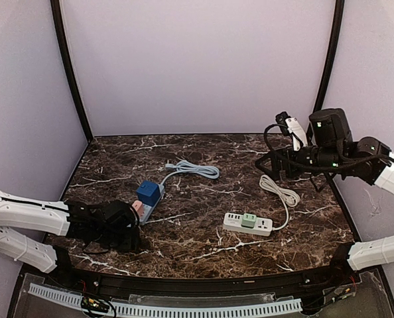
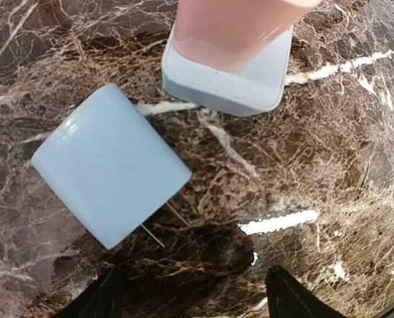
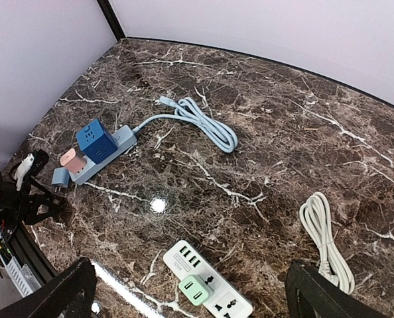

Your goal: Insert the plug

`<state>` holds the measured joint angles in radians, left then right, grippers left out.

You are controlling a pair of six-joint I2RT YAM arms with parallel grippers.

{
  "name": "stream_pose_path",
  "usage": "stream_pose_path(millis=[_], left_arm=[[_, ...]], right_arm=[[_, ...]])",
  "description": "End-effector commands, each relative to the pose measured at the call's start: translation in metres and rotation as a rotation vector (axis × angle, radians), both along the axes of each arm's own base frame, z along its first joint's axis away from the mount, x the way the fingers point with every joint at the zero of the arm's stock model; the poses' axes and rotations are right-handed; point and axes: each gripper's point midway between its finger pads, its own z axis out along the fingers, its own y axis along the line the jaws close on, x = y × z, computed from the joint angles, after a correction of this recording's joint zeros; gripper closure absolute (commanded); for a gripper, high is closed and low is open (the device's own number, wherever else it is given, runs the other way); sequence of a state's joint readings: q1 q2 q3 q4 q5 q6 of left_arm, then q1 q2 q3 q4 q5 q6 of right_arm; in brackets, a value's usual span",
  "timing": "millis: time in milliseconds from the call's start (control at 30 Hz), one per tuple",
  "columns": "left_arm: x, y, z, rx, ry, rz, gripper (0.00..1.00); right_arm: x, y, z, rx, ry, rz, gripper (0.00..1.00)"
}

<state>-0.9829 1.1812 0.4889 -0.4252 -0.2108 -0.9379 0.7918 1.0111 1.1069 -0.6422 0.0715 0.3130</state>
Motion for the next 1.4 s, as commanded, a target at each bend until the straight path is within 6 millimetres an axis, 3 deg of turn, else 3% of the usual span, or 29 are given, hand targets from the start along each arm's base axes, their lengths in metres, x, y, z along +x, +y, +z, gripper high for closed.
stream_pose_path(millis=[0,267,533,833,1367], left_arm=[[-0.008,0.029,-0.003,0.096,0.017,0.111,0.19],[0.011,0.052,0.032,0.159,-0.080,0.327,0.08],[0.028,0.040,0.023,0.129,-0.041,0.390,0.06],[0.050,0.022,0.018,0.109,-0.022,0.433,0.15],[0.049,0.022,0.009,0.184,0.032,0.478,0.36]], right_arm=[[0.002,0.009,0.004,0.009,-0.024,0.035,0.01],[0.005,0.016,0.006,0.000,-0.027,0.062,0.01],[0.005,0.016,0.005,-0.009,-0.031,0.068,0.01],[0.002,0.009,0.002,-0.028,-0.038,0.060,0.01],[0.008,0.013,-0.007,-0.089,-0.063,0.090,0.02]])
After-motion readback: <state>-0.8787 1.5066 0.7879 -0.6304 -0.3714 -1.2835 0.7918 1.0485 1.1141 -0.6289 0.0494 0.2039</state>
